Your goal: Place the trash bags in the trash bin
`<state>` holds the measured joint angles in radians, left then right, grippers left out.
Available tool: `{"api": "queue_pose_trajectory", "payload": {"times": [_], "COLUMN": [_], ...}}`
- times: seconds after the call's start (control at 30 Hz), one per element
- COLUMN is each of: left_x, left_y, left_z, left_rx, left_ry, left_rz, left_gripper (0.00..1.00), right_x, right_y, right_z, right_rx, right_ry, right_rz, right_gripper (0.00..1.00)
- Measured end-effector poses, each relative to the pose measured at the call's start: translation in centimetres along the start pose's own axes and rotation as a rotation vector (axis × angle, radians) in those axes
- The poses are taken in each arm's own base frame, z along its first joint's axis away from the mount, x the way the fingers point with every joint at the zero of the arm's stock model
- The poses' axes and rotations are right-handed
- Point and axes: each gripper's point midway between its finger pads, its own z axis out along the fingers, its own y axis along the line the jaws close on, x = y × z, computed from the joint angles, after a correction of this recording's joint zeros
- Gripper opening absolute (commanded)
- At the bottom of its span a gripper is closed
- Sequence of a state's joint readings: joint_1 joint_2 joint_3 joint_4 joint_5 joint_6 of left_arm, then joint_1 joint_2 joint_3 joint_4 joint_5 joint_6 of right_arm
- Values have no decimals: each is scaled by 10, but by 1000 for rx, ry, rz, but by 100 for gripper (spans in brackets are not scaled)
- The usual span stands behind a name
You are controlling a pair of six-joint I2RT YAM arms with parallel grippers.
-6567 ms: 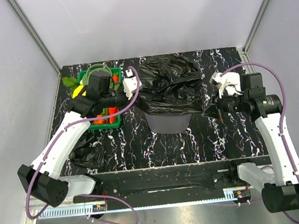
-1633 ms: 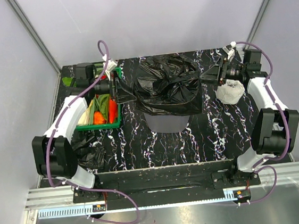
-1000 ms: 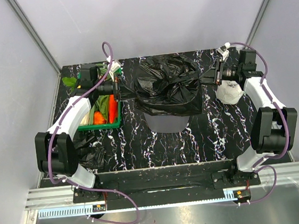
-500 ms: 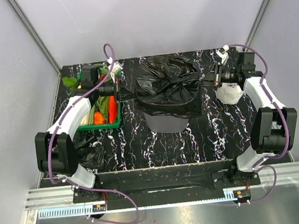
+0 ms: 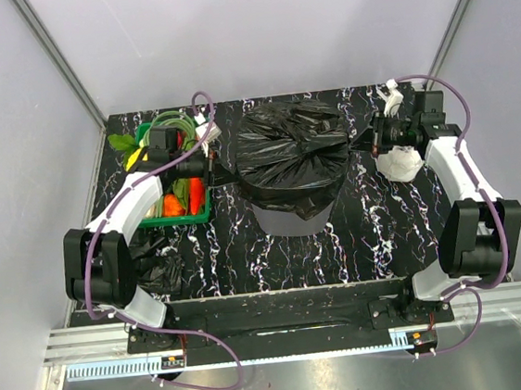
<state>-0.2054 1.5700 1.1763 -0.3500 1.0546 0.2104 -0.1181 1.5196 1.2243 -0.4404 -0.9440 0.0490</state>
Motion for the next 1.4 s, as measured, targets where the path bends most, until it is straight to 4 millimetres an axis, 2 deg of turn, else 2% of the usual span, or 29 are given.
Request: {"api": "queue_pose_trajectory", "payload": {"times": [0.5, 0.93, 1.4], "left_x": [13, 21, 38], "left_y": [8, 25, 44], "left_z": [14, 17, 21], "left_rx": [-74, -187, -312], "left_ry": [46, 58, 106], "left_rz": [75, 142, 191], "left_gripper": [0, 0, 0], "right_x": [16, 20, 26], "right_y": [-15, -37, -54], "right_z": [20, 24, 31], "right_rx": [123, 257, 383], "right_ry": [42, 51, 71], "right_rz": [-86, -153, -212], "right_gripper": [0, 0, 0]}}
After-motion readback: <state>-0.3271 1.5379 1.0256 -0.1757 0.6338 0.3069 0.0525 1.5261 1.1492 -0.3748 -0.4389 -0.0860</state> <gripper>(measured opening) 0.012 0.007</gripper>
